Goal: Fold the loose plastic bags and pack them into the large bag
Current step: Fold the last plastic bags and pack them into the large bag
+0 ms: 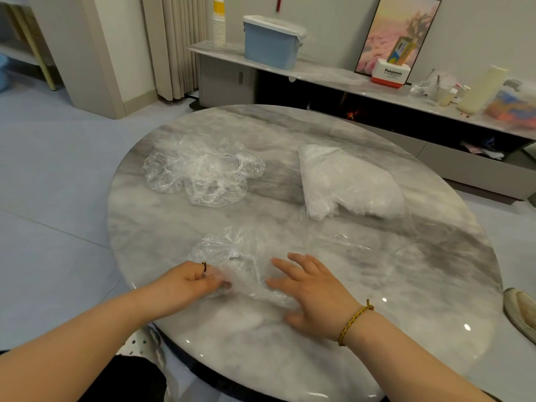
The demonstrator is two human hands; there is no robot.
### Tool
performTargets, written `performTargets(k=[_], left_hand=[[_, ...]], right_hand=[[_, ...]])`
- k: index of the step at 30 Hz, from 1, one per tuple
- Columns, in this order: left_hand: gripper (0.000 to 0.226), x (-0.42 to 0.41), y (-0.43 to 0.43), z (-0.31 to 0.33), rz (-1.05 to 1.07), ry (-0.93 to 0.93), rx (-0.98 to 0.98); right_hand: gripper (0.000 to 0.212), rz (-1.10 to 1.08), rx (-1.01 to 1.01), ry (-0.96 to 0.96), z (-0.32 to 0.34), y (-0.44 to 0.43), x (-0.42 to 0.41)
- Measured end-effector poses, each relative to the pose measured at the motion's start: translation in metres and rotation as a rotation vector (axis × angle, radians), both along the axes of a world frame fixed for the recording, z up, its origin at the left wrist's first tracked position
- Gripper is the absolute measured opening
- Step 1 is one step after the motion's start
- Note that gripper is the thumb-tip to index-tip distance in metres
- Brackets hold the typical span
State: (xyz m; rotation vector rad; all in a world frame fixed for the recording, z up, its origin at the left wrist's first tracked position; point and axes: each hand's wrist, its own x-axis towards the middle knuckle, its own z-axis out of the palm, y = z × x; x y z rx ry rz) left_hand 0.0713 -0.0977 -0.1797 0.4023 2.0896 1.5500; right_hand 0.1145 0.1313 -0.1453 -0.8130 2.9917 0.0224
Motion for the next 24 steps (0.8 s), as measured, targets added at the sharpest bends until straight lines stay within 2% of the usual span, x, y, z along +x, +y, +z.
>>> performTargets(k=[1, 3, 5, 10, 14, 16, 21, 24], left_hand=[[0.016, 0.001, 0.000, 0.001, 0.014, -0.018, 0.009], [0.021, 0.002, 0.002, 0.004, 0.033, -0.030, 0.030], [0.024, 0.002, 0.002, 0.006, 0.087, -0.062, 0.072], [0.026, -0.004, 0.000, 0.010, 0.294, -0.112, 0.125], [0.020, -0.006, 0.001, 0.012, 0.329, -0.122, 0.116], [0.019, -0.006, 0.003, 0.012, 0.342, -0.122, 0.100], [0.026, -0.006, 0.012, 0.017, 0.438, -0.055, 0.000], [0.029, -0.007, 0.017, 0.021, 0.479, -0.032, -0.032]], right_hand=[[0.038, 0.031, -0.049, 0.068, -0.005, 0.000, -0.002], [0.008, 0.060, -0.138, 0.132, -0.007, 0.000, -0.003], [0.022, 0.047, -0.226, 0.168, -0.004, 0.001, -0.002], [0.016, -0.037, -0.521, 0.193, 0.001, 0.004, -0.004], [0.023, -0.063, -0.728, 0.084, -0.001, 0.002, -0.004], [0.026, -0.063, -0.731, 0.101, -0.001, 0.001, -0.004], [0.019, 0.042, -0.699, 0.319, -0.003, 0.000, -0.007], [0.022, 0.100, -0.700, 0.293, -0.004, -0.007, -0.004]])
